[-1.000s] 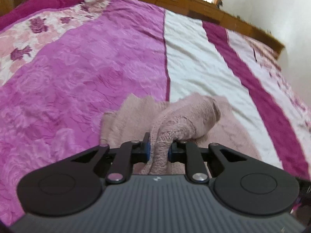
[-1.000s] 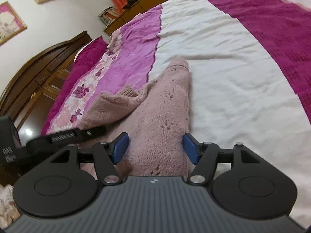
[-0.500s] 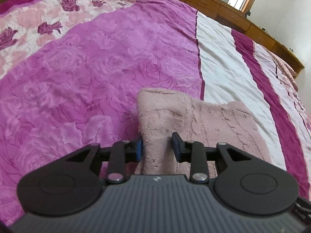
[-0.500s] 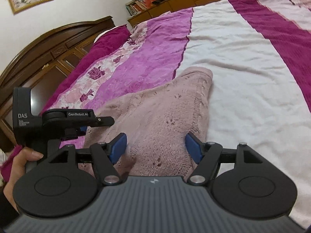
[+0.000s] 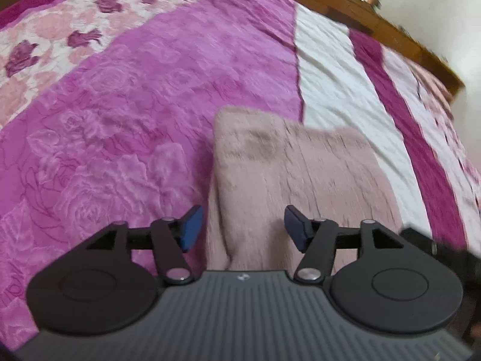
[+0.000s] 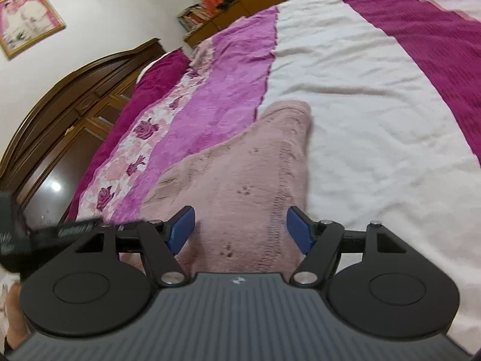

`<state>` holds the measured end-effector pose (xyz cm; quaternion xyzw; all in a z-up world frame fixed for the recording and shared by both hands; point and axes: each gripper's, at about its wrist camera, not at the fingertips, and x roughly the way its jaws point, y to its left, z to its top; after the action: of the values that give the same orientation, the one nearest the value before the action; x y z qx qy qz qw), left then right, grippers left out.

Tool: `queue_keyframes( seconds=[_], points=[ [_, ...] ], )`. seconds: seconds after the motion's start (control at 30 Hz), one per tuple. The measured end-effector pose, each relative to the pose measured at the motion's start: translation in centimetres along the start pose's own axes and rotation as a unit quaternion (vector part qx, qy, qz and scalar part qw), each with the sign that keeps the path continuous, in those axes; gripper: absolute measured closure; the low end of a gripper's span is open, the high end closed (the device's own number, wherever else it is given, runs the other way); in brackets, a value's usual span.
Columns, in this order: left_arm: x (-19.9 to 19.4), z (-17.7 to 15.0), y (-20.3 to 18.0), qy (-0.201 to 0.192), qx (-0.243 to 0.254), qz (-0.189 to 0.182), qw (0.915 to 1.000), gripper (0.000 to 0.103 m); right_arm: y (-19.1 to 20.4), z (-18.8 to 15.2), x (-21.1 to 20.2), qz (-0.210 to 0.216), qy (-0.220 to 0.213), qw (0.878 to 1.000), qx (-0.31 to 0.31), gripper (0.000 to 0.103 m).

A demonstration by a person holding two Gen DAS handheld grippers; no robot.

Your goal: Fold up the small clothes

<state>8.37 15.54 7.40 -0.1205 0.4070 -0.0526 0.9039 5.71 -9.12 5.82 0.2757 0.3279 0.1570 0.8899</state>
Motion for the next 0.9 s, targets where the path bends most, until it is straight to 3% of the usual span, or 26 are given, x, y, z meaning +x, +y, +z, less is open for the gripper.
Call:
queue_keyframes(
  seconds=[0.13, 0.23, 0.37, 0.53, 0.67, 0.77, 0.9],
  points=[
    [0.6, -1.4, -0.2, 0.012, 0.041, 0.027, 0.9987, 0.036, -0.2, -0.4, 0.3, -0.003, 0.009, 1.0, 0.004, 0.029],
    [0.8, -1.6, 0.7, 0.006, 0.031, 0.061, 0.9976, 0.031, 0.7, -1.0, 0.6, -0.015, 0.013, 0.999, -0.03, 0.029],
    [0.4, -1.4, 2.0, 0.013, -0.005, 0.034, 0.9993, 0.031, 0.9, -0.8, 0.5, -0.009, 0.017, 0.999, -0.043, 0.028],
    [0.1, -0.7, 2.7, 0.007, -0.043, -0.003, 0.999, 0.032, -2.5, 0.4, 0.2, 0.019, 0.019, 0.997, 0.069, 0.025],
    [1.2, -0.3, 3.1, 0.017, -0.086, -0.022, 0.9959, 0.03, -4.4, 0.5, 1.1, 0.03, 0.035, 0.992, 0.119, 0.023],
    [2.4, -0.2, 2.7, 0.029, -0.075, -0.018, 0.9966, 0.021, -4.9, 0.5, 2.3, 0.047, 0.05, 0.988, 0.137, 0.023],
    [3.1, -0.2, 2.0, 0.025, -0.06, -0.018, 0.9977, 0.02, -4.8, 0.4, 3.9, 0.055, 0.066, 0.987, 0.136, 0.022]
  ],
)
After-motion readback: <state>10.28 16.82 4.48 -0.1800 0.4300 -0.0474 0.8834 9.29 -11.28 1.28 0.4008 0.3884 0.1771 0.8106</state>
